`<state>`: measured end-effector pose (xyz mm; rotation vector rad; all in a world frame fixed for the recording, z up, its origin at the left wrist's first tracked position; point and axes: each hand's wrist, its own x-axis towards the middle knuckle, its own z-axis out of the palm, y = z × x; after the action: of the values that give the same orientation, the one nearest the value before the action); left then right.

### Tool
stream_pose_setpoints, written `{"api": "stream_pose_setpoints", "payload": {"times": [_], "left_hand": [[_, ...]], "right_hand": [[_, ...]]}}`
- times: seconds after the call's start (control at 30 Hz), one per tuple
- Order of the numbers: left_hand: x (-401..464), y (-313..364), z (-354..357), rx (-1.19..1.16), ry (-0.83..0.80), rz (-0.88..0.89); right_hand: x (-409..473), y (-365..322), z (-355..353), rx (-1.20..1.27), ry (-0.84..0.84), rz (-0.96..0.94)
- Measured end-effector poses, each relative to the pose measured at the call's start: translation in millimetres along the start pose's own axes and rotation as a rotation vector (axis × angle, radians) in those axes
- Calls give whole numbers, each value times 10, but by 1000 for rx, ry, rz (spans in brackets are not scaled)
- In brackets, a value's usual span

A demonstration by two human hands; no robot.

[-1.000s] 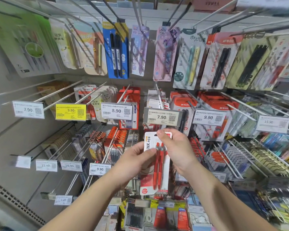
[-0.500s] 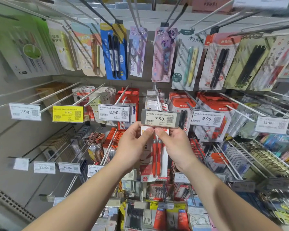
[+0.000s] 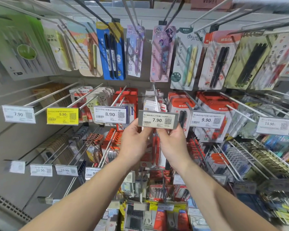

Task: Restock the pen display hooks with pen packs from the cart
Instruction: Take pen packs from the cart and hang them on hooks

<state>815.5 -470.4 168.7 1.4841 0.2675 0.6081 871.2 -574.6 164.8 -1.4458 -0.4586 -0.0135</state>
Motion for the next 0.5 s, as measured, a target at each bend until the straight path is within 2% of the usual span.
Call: {"api": "stream_pose_setpoints", "payload": {"times": [0.13,0.3,0.5], "left_hand": [[2,-13,33,18,0,30],[61,-37,60,32,14,51],[84,-15,84,36,59,4]], "right_hand": [[11,28,-1,11,35,-10],[83,19,-13,1,-4,7],[143,49,-77,10,-29,125]]}}
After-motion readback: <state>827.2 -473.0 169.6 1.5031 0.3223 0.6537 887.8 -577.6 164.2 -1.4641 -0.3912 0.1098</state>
